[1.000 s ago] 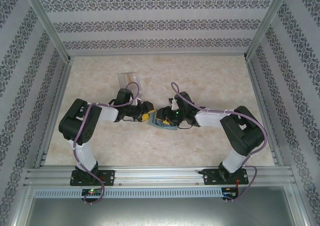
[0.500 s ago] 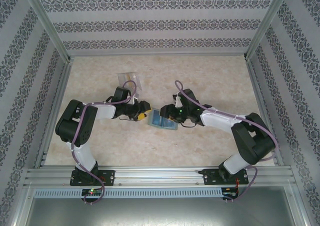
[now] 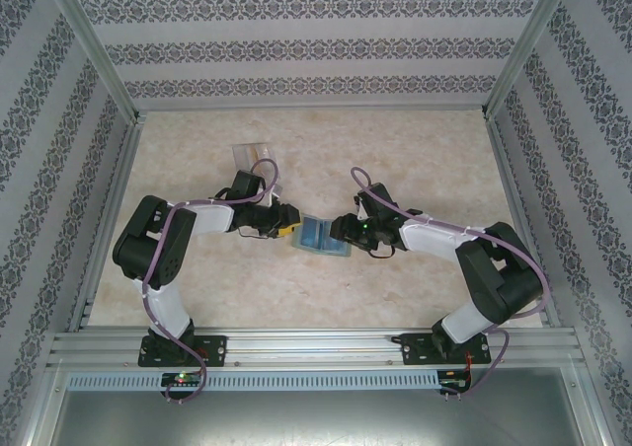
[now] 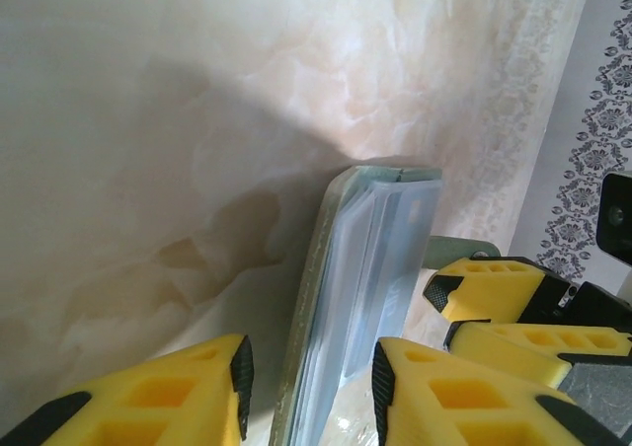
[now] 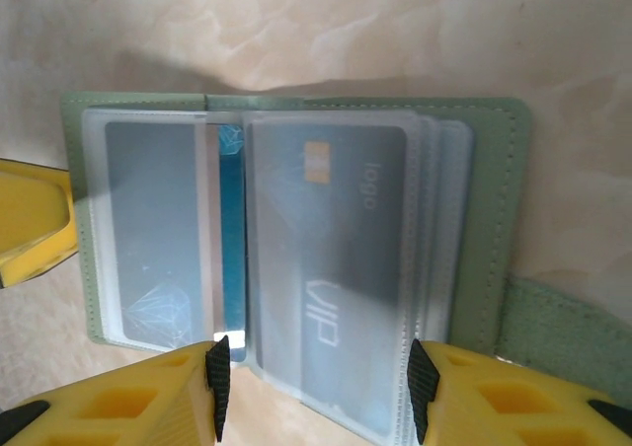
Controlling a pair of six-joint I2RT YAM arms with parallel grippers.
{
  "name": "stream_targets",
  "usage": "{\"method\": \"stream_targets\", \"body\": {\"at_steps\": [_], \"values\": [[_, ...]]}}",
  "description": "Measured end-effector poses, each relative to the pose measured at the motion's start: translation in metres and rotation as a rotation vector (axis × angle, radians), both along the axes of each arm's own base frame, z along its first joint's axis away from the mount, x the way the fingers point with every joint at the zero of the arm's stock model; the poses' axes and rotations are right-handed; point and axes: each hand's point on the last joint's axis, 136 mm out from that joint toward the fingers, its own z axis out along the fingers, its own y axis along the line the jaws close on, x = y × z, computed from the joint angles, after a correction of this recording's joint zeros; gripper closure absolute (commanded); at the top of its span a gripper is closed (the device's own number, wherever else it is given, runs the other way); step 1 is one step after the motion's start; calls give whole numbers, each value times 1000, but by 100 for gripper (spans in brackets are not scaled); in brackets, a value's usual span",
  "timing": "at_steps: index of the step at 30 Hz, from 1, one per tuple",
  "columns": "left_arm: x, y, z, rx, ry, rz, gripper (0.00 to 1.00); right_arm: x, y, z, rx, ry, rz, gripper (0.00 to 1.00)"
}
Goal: Put the credit cards into the card holder
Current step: Flip over the card slot in the card holder.
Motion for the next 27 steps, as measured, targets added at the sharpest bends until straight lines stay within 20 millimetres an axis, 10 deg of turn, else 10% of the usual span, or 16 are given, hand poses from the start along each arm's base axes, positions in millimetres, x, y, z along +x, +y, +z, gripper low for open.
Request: {"method": "stream_targets", "body": {"at_steps": [27], "values": [[-1, 0, -1, 3, 7, -1, 67, -7, 8, -10, -18, 18, 28, 47]]}}
